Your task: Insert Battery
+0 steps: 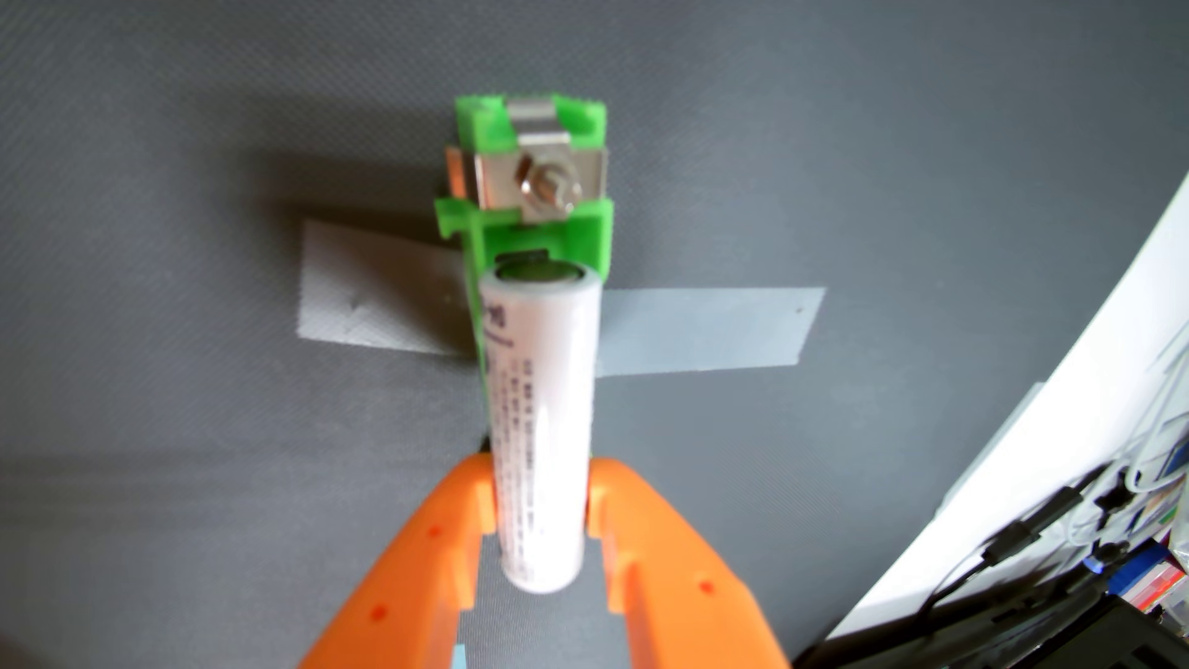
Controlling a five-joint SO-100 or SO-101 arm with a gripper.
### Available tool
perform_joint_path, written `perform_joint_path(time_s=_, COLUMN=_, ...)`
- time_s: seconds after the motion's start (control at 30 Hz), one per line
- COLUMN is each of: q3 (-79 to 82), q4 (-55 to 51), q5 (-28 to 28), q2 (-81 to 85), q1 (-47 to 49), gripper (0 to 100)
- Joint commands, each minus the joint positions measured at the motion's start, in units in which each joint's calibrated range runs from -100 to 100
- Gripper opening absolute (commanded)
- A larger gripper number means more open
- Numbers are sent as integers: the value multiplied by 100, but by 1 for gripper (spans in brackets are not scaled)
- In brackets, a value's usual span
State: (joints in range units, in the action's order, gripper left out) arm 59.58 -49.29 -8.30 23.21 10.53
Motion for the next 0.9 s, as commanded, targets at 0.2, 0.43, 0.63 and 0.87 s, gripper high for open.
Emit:
perform_joint_path(time_s=0.2, q3=-164, q4=52, q5=22, q2=17, q1=-14, gripper=2)
perform_joint_path(time_s=0.43, q3=-164, q4=52, q5=22, q2=17, q1=22, gripper=2)
perform_joint_path(time_s=0.63, q3=-155, q4=35, q5=22, q2=17, q1=45, gripper=12)
perform_joint_path(time_s=0.87, q3=-29, q4=-25, q5=-14, q2=17, q1=10, gripper=32)
